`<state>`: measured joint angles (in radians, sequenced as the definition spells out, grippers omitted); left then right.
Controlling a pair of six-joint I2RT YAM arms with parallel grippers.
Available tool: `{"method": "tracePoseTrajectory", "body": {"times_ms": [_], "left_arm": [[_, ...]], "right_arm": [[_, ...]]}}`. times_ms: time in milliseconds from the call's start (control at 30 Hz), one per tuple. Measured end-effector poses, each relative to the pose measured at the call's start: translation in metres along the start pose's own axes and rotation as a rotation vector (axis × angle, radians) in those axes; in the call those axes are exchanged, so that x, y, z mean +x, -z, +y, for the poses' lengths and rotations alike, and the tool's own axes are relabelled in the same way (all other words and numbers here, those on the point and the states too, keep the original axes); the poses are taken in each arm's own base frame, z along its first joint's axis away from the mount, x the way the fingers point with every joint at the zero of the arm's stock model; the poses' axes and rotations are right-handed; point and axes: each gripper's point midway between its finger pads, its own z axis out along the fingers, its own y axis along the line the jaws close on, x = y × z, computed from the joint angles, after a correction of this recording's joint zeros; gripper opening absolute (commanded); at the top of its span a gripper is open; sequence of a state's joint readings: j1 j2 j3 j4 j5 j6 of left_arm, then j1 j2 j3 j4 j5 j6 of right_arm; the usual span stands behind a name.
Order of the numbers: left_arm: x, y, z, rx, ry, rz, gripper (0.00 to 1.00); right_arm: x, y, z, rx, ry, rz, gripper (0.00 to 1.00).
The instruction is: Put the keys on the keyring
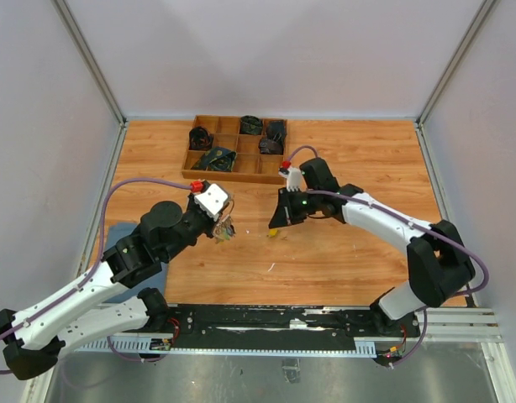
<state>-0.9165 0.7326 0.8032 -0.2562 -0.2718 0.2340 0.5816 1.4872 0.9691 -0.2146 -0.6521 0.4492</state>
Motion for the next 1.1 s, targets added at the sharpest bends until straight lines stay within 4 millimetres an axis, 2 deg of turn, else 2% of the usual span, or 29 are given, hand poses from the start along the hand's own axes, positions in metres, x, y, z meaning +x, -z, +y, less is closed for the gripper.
{"method": "tracePoseTrajectory", "body": {"times_ms": [67,133,333,367,400,433,500,567,633,733,867,1000,1100], "left_arm": [[-0.004,0.003,0.003,-0.011,0.003,-0.008,0.0],[-0.007,0.005,0.006,-0.02,0.006,-0.016,0.0],[-0.005,0.006,0.007,-0.027,0.008,-0.008,0.01],[-0.005,0.006,0.007,-0.027,0.008,-0.005,0.01],[-0.005,0.006,0.007,-0.028,0.01,-0.004,0.0],[-0.005,0.006,0.007,-0.029,0.01,-0.004,0.0],[-0.004,0.006,0.008,-0.032,0.011,-0.003,0.01],[-0.004,0.006,0.008,-0.033,0.01,-0.003,0.01],[-0.004,0.006,0.008,-0.035,0.011,-0.003,0.01],[-0.004,0.006,0.009,-0.039,0.011,-0.001,0.0],[-0.004,0.006,0.01,-0.048,0.012,0.001,0.01],[-0.003,0.007,0.013,-0.065,0.015,0.003,0.01],[-0.004,0.009,0.017,-0.082,0.019,-0.001,0.01]], "right_arm": [[-0.004,-0.01,0.012,-0.017,0.034,0.014,0.01],[-0.001,-0.025,0.024,-0.037,0.059,0.052,0.01],[0.039,-0.068,0.041,-0.091,0.082,0.197,0.01],[0.042,-0.071,0.041,-0.089,0.079,0.207,0.05],[0.046,-0.072,0.038,-0.077,0.077,0.21,0.14],[0.047,-0.071,0.034,-0.057,0.076,0.206,0.26],[0.046,-0.067,0.024,0.008,0.084,0.191,0.43],[0.039,-0.061,0.009,0.108,0.114,0.145,0.5],[0.033,-0.05,-0.005,0.207,0.139,0.092,0.53],[0.025,-0.03,-0.027,0.359,0.16,0.005,0.51],[0.014,-0.014,-0.05,0.527,0.136,-0.053,0.53],[0.01,-0.01,-0.063,0.668,0.088,-0.058,0.56],[0.008,-0.023,-0.056,0.722,0.06,-0.051,0.56]]}}
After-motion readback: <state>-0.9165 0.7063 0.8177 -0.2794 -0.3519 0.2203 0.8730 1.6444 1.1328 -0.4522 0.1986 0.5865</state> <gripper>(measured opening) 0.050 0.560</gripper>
